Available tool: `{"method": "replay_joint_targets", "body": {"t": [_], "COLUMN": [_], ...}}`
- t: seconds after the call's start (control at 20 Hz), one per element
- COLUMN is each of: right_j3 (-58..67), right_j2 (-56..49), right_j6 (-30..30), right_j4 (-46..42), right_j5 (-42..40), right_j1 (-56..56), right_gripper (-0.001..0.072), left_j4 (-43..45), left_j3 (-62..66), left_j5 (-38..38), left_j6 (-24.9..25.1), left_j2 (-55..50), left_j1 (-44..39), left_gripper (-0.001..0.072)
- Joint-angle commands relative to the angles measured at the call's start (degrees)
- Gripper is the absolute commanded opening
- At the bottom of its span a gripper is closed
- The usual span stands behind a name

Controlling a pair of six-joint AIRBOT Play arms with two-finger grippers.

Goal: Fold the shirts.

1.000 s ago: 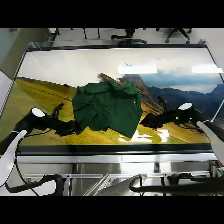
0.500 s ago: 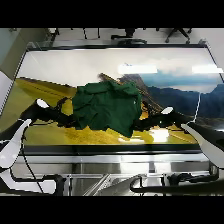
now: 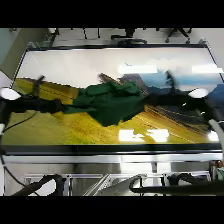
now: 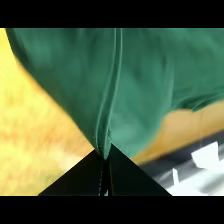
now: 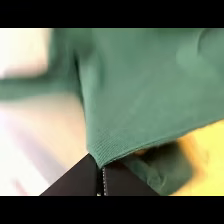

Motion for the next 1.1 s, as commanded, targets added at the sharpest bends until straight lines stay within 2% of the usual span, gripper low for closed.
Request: {"method": "replay_joint_targets", "body": {"t": [0.0, 0.15, 0.35, 0.45, 0.6, 0.75, 0.85, 0.9, 1.05], "right_j3": [16.68, 31.45, 47.19, 52.22, 53.13, 50.42, 46.58, 43.91, 37.24], "right_j2": [7.89, 11.45, 12.59, 12.57, 11.72, 5.53, -0.81, -4.48, -16.74], "right_j6": [-0.04, -0.04, -0.02, -0.04, -0.02, -0.07, -0.24, -1.01, -3.72], "right_j4": [4.92, 5.03, 4.37, 2.43, -3.21, 2.45, 6.08, 5.64, 0.2], "right_j5": [3.78, 3.74, 3.56, 3.52, 4.22, 8.72, 12.37, 12.57, 9.16], "right_j1": [-9.88, -16.09, -22.56, -23.96, -24.11, -24.46, -23.5, -21.24, -13.99], "right_gripper": [0.0021, 0.0021, 0.0021, 0.0021, 0.0021, 0.0021, 0.0021, 0.0021, 0.0021], "left_j4": [-12.52, -17.88, -17.64, -13.84, -0.7, 1.73, 1.9, 2.08, 10.1], "left_j3": [12.83, 26.34, 38.49, 43.1, 49.05, 45.31, 40.24, 37.66, 32.79], "left_j5": [-1.88, 0.72, 2.32, 0.9, -4.68, -6.32, -5.62, -4.35, 4.13], "left_j6": [-0.46, -1.77, -3.39, -5.68, -10.84, -11.52, -9.51, -7.61, -7.17], "left_j2": [11.58, 19.37, 25.88, 25.57, 20.13, 13.44, 7.3, 3.19, -9.73], "left_j1": [7.5, 15.37, 26.43, 26.84, 21.27, 11.5, 3.74, 0.04, -6.71], "left_gripper": [0.0011, 0.0011, 0.0012, 0.0012, 0.0011, 0.0011, 0.0012, 0.0012, 0.0012]}}
